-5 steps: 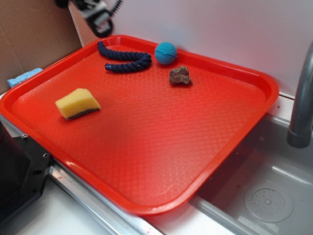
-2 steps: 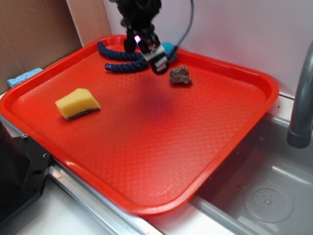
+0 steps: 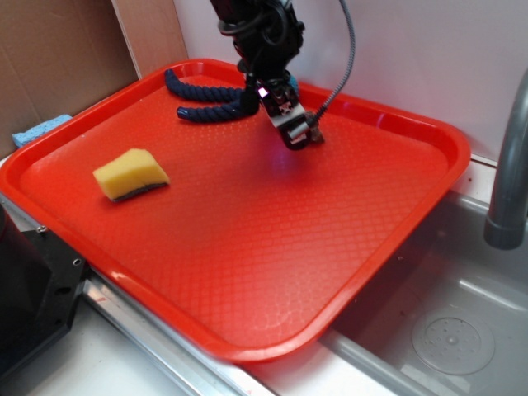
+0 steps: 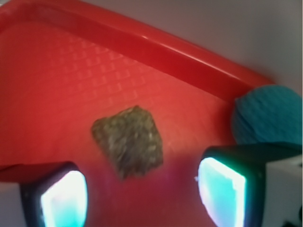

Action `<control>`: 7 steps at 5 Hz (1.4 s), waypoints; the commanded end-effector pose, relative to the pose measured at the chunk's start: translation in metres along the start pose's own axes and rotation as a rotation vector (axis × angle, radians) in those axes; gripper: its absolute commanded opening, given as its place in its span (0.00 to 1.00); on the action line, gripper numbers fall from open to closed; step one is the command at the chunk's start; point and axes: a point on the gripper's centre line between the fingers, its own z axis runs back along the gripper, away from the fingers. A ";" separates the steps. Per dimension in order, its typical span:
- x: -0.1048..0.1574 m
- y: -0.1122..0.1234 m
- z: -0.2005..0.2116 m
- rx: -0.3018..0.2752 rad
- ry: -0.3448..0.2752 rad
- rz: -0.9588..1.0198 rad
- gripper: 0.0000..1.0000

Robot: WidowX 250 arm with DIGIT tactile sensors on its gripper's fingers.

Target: Grab the rock.

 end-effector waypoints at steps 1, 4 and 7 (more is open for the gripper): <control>0.021 -0.012 -0.007 -0.017 -0.021 -0.055 0.04; 0.024 0.002 -0.008 -0.037 0.053 0.015 0.00; -0.004 -0.007 0.091 0.029 0.172 0.382 0.00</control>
